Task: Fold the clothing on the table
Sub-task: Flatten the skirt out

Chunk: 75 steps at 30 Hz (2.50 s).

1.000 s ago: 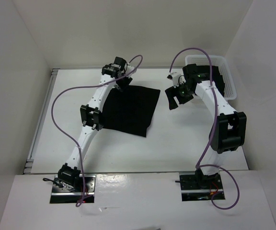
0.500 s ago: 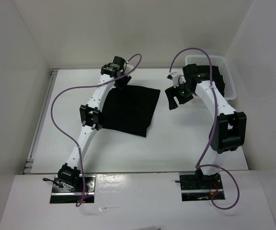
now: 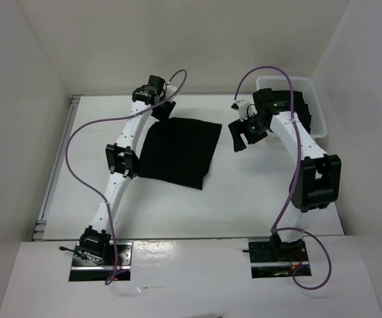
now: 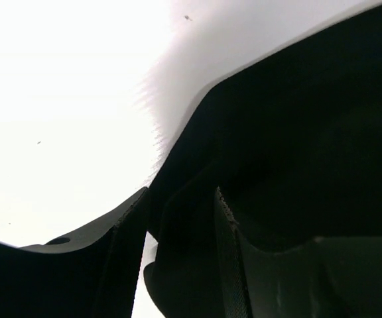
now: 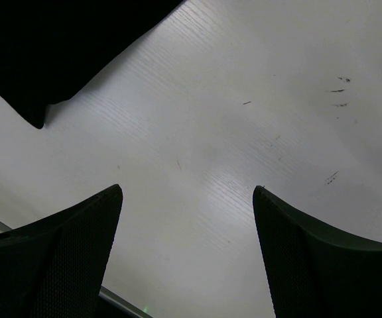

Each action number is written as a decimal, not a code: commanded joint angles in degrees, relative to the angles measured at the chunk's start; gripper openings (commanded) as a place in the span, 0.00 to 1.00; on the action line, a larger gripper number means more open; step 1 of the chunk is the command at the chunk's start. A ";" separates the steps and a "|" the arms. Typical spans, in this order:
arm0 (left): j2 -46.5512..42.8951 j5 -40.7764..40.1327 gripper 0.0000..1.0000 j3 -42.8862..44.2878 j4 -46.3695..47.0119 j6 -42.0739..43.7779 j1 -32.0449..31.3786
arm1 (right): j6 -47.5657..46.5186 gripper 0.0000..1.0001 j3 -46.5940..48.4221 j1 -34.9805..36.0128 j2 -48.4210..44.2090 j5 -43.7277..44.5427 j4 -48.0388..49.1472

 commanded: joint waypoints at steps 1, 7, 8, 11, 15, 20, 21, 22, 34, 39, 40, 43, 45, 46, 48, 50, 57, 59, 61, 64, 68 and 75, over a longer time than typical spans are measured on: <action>-0.95 -0.38 0.51 0.83 2.24 -1.24 0.17 | -0.24 0.83 1.57 -0.31 0.12 -1.09 -0.65; 1.42 -1.60 0.52 0.83 1.10 -0.72 -0.35 | -0.24 0.83 1.57 -0.31 0.12 -1.09 -1.18; 2.12 -1.61 0.52 0.83 0.58 -0.72 -0.35 | -0.24 0.83 1.57 -0.31 0.12 -1.09 -1.18; 3.26 -0.91 0.52 0.83 0.57 -0.19 -0.35 | -0.24 0.83 1.57 -0.31 0.64 -1.09 -1.18; 3.88 0.41 0.52 0.83 -1.18 0.34 -0.88 | -0.24 0.83 2.10 -0.31 0.64 -1.09 -1.18; 4.50 1.12 0.42 0.83 -2.42 1.57 -0.88 | -0.24 0.82 2.10 -0.31 0.64 -1.09 -1.18; 4.50 1.64 0.35 0.83 -2.42 1.57 -0.88 | -0.24 0.82 2.10 -0.31 0.64 -1.09 -1.18; 3.98 1.64 0.31 0.83 -2.42 1.57 -0.88 | -0.24 0.82 2.10 -0.31 0.64 -1.09 -1.18; -4.10 2.96 0.03 0.83 -1.19 -0.28 -0.35 | -0.24 0.82 1.04 -0.31 -0.41 -1.09 -1.18; -6.75 2.44 0.03 0.83 -0.14 -0.80 0.70 | -0.24 0.82 0.52 -0.31 -0.41 -1.62 -1.18; -7.36 1.91 0.03 0.83 -0.13 -0.80 1.22 | -0.24 0.82 0.52 -0.31 -0.41 -1.62 -1.18; -7.89 -0.28 0.03 0.83 0.39 -1.33 1.76 | -0.24 0.82 0.52 -0.31 -0.41 -2.15 -1.18; -8.42 -1.51 0.03 0.83 0.92 -1.33 1.76 | -0.24 0.82 1.04 -0.31 -0.41 -2.15 -1.18; -8.42 -3.00 0.03 0.83 0.92 -1.33 1.76 | -0.24 0.82 1.04 -0.31 -0.41 -2.15 -1.18; -8.42 -4.50 0.03 0.83 1.53 -1.33 1.76 | -0.24 0.82 1.04 -0.31 -0.41 -2.15 -1.18; -7.81 -7.65 0.05 0.83 2.06 -2.03 2.28 | -0.24 0.82 1.04 -0.31 -0.41 -2.15 -1.18; -6.14 -19.69 0.76 0.83 2.59 -4.58 2.28 | -0.24 0.82 1.04 -0.31 -0.41 -2.15 -1.18; -6.14 -21.20 0.89 0.83 2.59 -5.28 2.98 | -0.24 0.82 1.04 -0.31 -0.41 -2.15 -1.18; -6.14 -19.81 0.96 0.83 2.59 -5.99 3.86 | -0.24 0.82 1.66 -0.31 -0.41 -2.68 -1.18; -5.44 -16.03 1.00 0.83 0.05 -7.66 5.54 | -0.24 0.82 2.27 -0.31 0.12 -3.20 -1.70; -4.21 -9.19 1.00 0.83 -3.29 -7.66 7.64 | -0.24 0.82 3.50 -0.31 1.25 -4.35 -1.70; -6.31 8.84 1.00 0.83 -7.69 -5.55 9.14 | 2.40 0.78 14.13 0.91 9.07 -8.82 -2.32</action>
